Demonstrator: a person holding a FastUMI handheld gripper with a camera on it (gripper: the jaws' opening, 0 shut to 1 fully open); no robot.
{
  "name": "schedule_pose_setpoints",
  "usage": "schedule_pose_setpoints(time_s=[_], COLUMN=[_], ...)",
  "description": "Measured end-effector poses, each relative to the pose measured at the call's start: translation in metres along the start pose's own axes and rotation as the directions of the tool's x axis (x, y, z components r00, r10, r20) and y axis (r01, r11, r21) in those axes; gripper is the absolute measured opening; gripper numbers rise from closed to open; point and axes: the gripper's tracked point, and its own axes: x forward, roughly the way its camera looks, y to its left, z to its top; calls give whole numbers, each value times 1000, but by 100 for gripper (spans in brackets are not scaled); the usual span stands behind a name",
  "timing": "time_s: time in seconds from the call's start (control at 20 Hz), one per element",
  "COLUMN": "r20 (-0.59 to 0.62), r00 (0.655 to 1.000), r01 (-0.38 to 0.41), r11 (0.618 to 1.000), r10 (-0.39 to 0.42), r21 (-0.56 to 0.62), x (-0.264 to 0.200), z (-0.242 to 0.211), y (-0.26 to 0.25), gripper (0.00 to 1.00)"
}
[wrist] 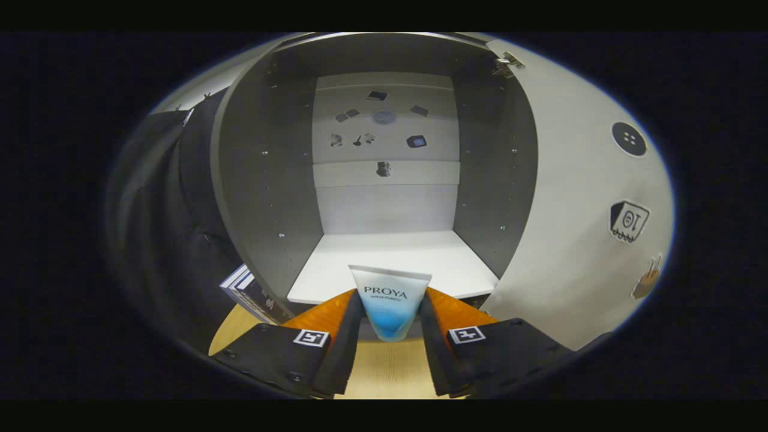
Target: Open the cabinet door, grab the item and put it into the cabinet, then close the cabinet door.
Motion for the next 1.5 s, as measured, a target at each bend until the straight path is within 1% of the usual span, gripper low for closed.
schedule_pose_setpoints(time_s=[0.15, 0.35, 0.65, 1.0, 1.2, 1.35, 1.4, 1.5], r20=[1, -9, -75, -118, -104, -109, -103, -93], r00=[1000, 1000, 997, 993, 994, 994, 995, 996], r01=[-11, -11, -7, -21, -23, -9, -1, 2], r11=[1000, 1000, 1000, 1000, 1000, 1000, 1000, 1000], r10=[11, 12, 9, 23, 24, 8, 0, -2], r21=[14, 12, 20, 19, 10, -7, -9, -4], x=[27, 67, 125, 151, 154, 153, 152, 146], z=[25, 42, 28, 14, 16, 14, 15, 16], y=[0, 1, -2, 4, 6, 1, -2, -4], gripper=[59, 59, 59, 59, 59, 64, 72, 82])
